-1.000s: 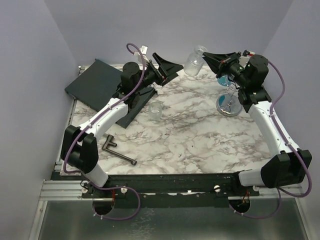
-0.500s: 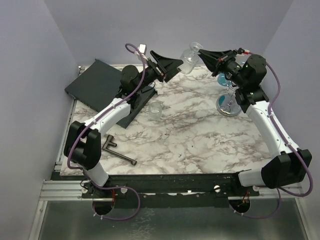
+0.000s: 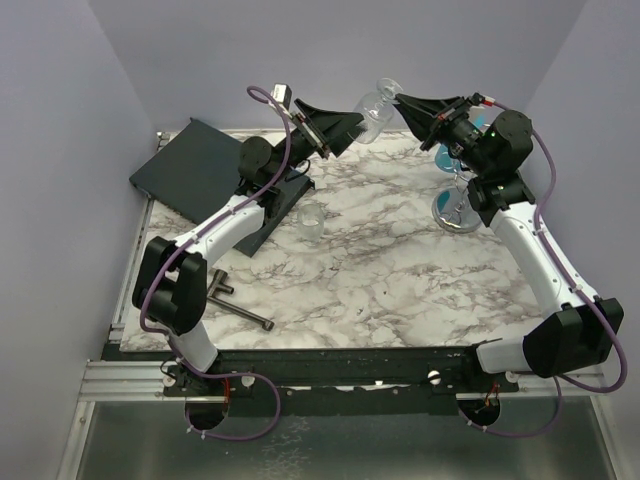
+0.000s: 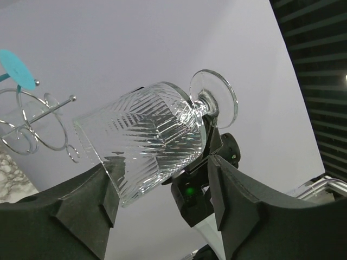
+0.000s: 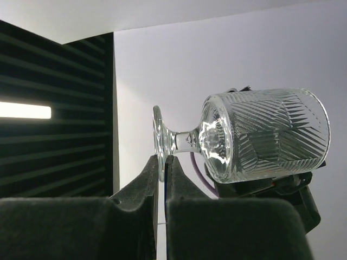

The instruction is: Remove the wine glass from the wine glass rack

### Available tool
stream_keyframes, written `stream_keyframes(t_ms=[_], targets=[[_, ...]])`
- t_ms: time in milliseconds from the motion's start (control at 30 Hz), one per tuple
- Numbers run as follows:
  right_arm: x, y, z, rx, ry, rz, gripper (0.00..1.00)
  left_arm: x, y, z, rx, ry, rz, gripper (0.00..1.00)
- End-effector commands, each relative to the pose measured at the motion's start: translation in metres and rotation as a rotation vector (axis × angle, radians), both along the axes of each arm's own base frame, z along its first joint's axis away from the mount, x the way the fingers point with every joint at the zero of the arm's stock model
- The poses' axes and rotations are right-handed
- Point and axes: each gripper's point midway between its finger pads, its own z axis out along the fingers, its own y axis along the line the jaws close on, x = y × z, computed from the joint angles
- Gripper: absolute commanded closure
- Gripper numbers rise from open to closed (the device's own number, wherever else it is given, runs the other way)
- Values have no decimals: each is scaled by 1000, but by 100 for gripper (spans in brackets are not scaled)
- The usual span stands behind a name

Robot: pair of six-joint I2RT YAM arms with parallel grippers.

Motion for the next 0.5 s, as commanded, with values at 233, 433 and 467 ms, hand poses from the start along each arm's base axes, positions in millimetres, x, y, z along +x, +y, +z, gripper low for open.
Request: stream_keyframes(t_ms=[233, 433, 467], targets=[[-11, 2, 13, 24, -73, 24, 100, -43, 20, 60, -148, -158, -74, 48], [-8, 2, 0, 18, -49, 19, 100, -52, 24, 74, -169, -182, -77, 62], [-7, 2, -3, 18, -43, 21, 100, -53, 25, 75, -172, -184, -78, 65]])
